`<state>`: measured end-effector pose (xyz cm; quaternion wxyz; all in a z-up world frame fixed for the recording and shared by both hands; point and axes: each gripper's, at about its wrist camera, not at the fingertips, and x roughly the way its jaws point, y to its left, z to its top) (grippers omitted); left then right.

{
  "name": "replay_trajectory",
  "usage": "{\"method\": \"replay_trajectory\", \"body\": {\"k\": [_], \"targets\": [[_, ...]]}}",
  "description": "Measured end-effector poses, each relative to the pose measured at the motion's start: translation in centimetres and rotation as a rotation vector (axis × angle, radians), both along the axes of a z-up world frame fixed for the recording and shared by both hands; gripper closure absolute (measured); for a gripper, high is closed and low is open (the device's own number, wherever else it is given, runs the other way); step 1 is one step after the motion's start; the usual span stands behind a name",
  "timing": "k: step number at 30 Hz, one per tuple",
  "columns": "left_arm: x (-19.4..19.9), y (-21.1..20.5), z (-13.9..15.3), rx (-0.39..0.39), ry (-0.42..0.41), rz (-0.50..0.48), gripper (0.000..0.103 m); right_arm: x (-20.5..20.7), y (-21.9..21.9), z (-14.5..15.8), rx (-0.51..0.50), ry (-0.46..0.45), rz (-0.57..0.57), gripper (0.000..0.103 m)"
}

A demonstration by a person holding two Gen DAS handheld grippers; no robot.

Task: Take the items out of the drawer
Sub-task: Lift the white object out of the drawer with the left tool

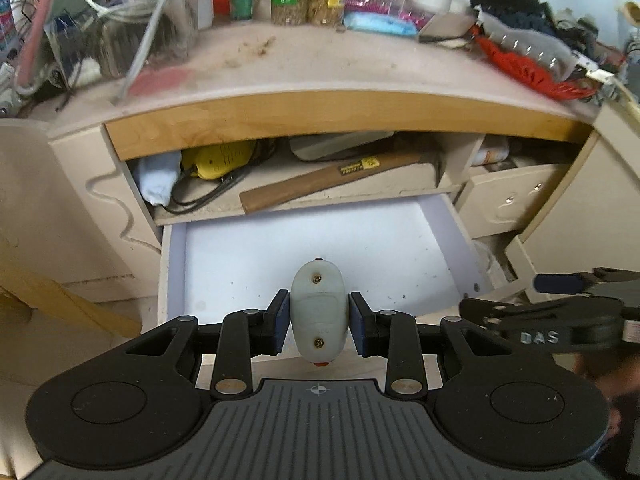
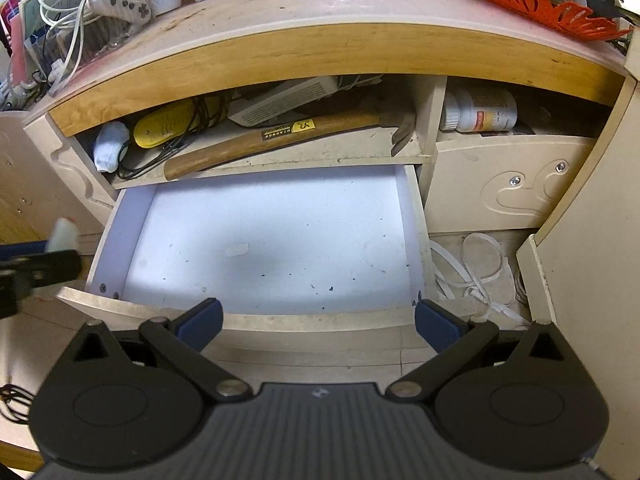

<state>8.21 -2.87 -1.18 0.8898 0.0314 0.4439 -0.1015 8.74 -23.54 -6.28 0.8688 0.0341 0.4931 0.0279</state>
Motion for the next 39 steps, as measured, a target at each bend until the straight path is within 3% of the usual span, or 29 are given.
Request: {"method": "replay_trajectory", "body": {"k": [13,21,31,39], "targets": [[-0.8,0.5,0.9,-0.037,-0.080,-0.002,0.073,0.2,0.2,0.0,-0.026,-0.014,0.001,0.000],[-1.3,0.3,1.7,-0.035,-0.176,0.009,0.073,0.3,0.2,0.0,-0.026,-0.018,0.001,0.000],[-2.7,0.4,3.8,-0.090,-0.394,0.017,0.073,0.2,0.4,0.2,-0.032,-0.029,0.010,0.000],[-4.3,0.0,5.5,-0.061,-0.606,0.053,0.073,0.0,0.6,0.3,-0.038,-0.038,0.014,0.000]]}}
